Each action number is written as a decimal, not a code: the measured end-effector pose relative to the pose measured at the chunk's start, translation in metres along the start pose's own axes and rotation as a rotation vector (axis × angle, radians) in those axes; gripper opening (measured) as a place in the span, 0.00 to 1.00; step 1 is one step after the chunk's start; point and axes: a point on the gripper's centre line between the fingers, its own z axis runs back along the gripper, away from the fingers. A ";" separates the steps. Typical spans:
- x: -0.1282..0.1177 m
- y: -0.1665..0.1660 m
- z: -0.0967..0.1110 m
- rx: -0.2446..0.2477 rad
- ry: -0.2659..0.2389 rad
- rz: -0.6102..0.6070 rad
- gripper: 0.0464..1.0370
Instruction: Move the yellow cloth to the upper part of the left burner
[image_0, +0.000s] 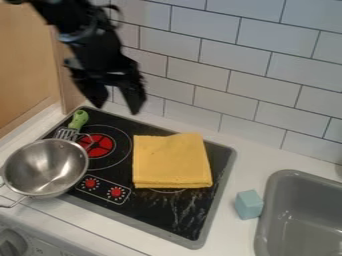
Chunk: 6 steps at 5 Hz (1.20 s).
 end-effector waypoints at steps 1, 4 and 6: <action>0.010 -0.009 -0.012 0.017 0.043 -0.033 0.96; 0.020 -0.039 -0.066 -0.027 0.175 -0.124 0.96; 0.020 -0.043 -0.088 0.023 0.245 -0.157 0.96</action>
